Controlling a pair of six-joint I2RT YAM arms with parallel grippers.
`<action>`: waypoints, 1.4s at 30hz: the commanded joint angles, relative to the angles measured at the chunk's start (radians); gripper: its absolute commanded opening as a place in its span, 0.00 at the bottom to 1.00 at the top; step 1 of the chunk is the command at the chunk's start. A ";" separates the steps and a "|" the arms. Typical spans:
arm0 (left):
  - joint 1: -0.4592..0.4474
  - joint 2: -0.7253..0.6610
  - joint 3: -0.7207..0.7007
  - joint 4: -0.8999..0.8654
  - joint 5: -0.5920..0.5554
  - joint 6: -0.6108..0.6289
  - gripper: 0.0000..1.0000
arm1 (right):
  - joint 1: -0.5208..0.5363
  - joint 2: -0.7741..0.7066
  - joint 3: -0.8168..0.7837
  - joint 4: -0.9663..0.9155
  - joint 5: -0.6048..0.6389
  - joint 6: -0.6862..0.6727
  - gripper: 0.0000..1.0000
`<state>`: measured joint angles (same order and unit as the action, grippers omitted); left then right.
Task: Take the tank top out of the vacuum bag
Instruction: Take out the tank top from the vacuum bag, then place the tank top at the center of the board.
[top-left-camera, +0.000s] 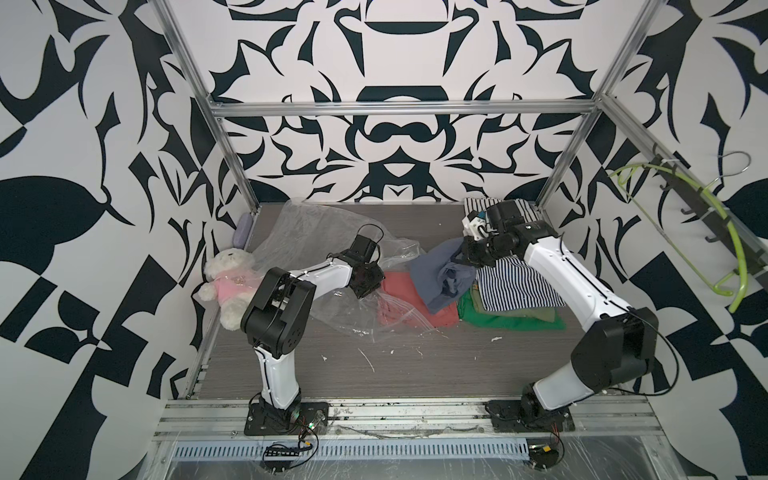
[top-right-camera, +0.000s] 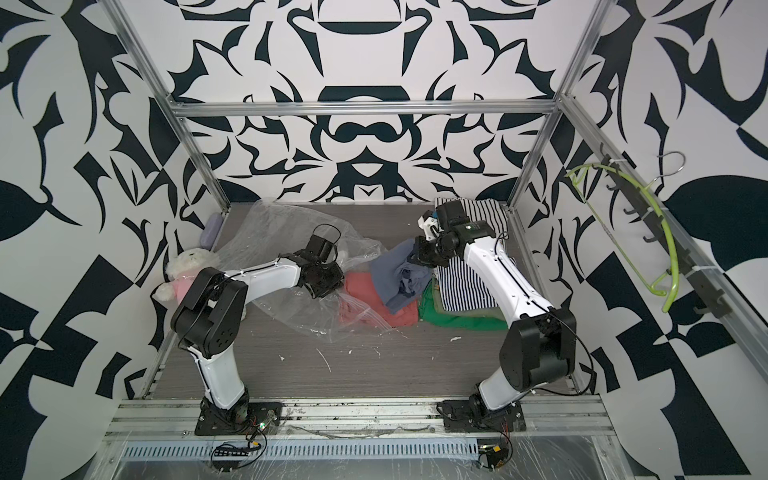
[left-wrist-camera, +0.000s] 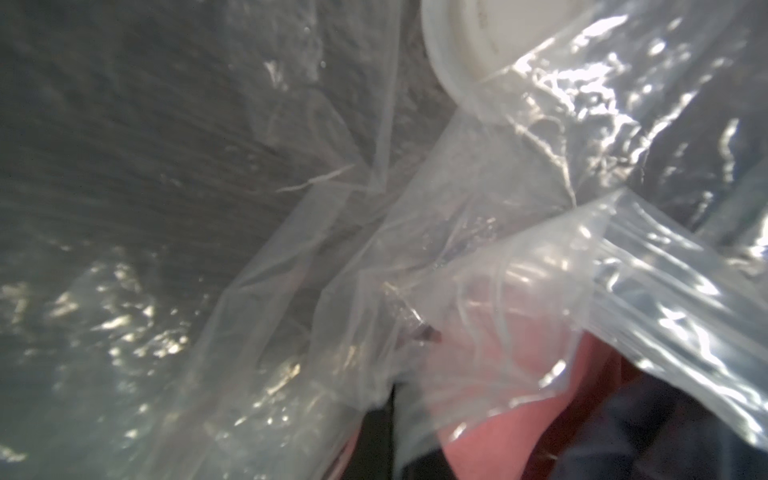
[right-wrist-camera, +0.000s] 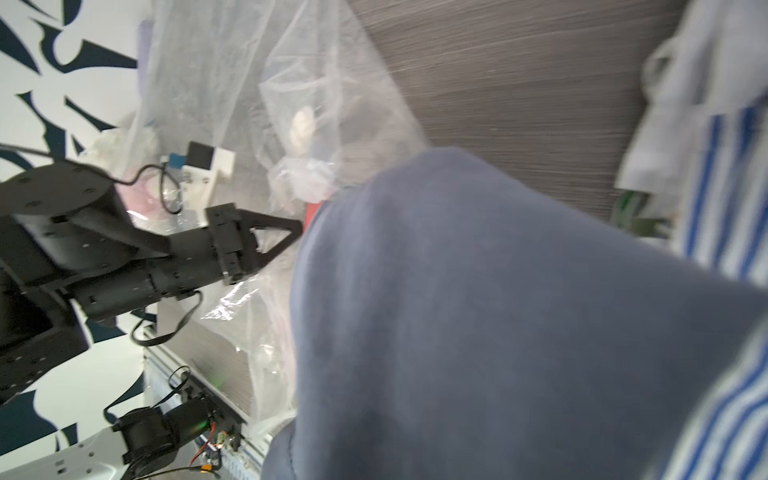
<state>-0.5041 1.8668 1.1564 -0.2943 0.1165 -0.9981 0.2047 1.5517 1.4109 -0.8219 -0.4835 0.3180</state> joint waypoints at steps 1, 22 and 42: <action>0.009 0.026 -0.006 -0.049 -0.012 0.002 0.00 | -0.070 -0.047 0.062 -0.031 0.024 -0.106 0.00; 0.009 0.048 0.012 -0.054 0.001 0.013 0.00 | -0.203 -0.125 0.182 -0.174 -0.078 -0.038 0.00; 0.008 0.047 0.003 -0.041 0.008 0.016 0.00 | -0.343 -0.068 0.140 -0.267 0.084 -0.215 0.00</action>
<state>-0.5011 1.8919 1.1572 -0.2958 0.1200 -0.9947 -0.1303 1.4834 1.5524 -1.0939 -0.4519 0.1623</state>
